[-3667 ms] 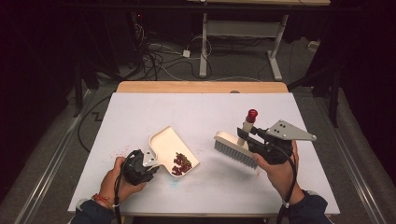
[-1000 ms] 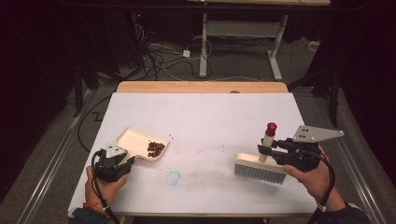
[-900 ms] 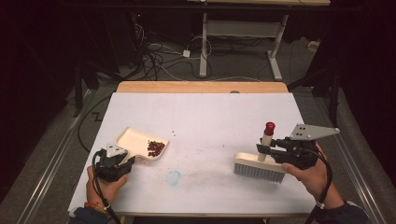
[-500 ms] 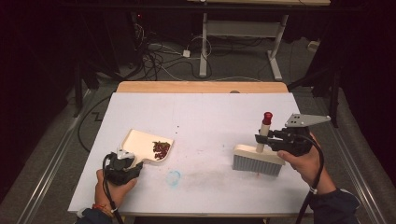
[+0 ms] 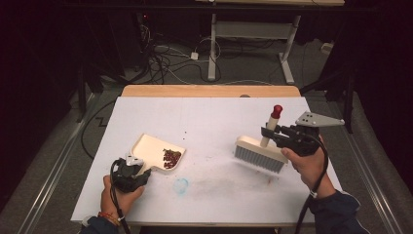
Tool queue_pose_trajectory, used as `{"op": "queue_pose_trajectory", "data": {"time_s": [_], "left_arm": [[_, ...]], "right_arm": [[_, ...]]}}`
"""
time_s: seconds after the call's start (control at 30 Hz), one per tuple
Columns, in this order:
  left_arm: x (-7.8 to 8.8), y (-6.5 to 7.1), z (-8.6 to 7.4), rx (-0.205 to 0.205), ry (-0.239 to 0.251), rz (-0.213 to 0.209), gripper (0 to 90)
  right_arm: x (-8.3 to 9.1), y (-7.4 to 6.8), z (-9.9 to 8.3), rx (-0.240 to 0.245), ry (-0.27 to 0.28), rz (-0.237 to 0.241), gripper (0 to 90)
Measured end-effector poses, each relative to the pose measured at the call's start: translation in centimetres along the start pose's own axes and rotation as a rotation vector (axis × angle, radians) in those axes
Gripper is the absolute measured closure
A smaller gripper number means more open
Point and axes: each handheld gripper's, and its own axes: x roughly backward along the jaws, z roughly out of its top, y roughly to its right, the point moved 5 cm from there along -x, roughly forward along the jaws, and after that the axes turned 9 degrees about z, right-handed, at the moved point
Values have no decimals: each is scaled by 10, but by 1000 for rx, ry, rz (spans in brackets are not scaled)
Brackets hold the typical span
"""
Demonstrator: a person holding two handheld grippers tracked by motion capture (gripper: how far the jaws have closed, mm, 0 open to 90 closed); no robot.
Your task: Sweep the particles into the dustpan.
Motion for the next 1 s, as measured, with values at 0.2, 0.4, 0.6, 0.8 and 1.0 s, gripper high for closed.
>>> {"op": "queue_pose_trajectory", "data": {"time_s": [0.2, 0.4, 0.6, 0.8, 1.0], "left_arm": [[-1, 2, 5, -11, -5, -4, 637], [1, 6, 8, -15, -14, -4, 637], [1, 5, 9, -14, -17, -4, 637], [-1, 3, 10, -17, -29, -16, 637], [-1, 1, 11, -24, -32, -20, 637]], "right_arm": [[-62, -9, 26, 33, 68, -79, 699], [-134, -19, 36, 101, 53, -132, 699], [-187, -24, 35, 122, 25, -132, 699], [-213, -32, 31, 144, 0, -98, 699], [-209, -57, 26, 173, -38, -14, 698]]}}
